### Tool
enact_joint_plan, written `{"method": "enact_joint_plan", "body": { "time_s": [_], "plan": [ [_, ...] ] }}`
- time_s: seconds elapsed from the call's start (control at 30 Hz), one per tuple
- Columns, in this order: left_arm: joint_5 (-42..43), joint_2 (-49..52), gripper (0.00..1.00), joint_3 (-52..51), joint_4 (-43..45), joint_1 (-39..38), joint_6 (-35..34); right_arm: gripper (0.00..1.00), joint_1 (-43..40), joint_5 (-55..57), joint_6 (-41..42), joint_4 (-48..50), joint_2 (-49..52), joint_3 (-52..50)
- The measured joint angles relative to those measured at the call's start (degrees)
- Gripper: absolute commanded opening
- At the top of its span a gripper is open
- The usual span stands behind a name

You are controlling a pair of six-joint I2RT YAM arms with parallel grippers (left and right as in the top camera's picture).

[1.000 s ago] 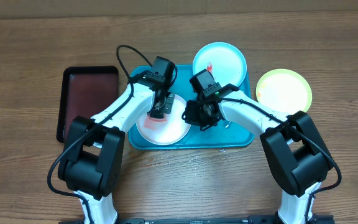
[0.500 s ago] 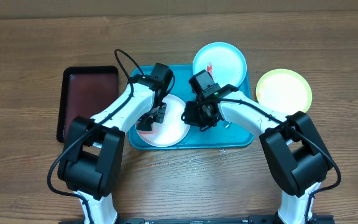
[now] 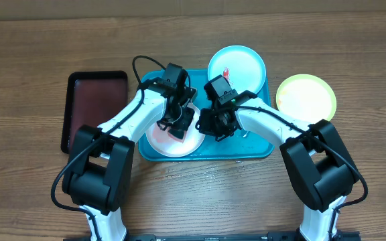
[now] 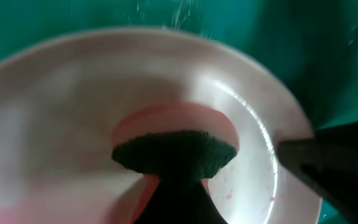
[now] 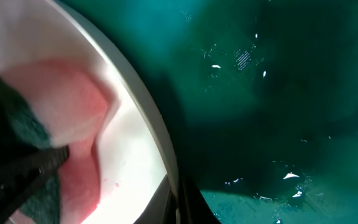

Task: Clean dirty plates on tray and stack at the side
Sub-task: 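Continue scrubbing the white plate's inner rim with the left gripper's sponge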

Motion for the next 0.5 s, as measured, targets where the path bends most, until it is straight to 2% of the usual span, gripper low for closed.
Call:
{"method": "enact_joint_plan", "body": {
  "time_s": [0.1,0.23,0.4,0.5],
  "plan": [
    [-1.81,0.00,0.04,0.00,2.69,-0.02,-0.07,0.04,0.02,0.02,0.00,-0.02,0.00,0.00],
    [-9.16,0.00,0.04,0.00,4.07,-0.02,-1.77,0.04,0.02,0.02,0.02,0.02,0.00,0.00],
    [-21.84,0.00,0.04,0.00,1.70,-0.02,-6.27,0.04,0.02,-0.02,0.00,0.11,0.00,0.00],
    [-26.60,0.00,0.04,0.00,-0.83,-0.02,-8.83,0.04,0.02,-0.02,0.02,0.28,0.00,0.00]
  ]
}}
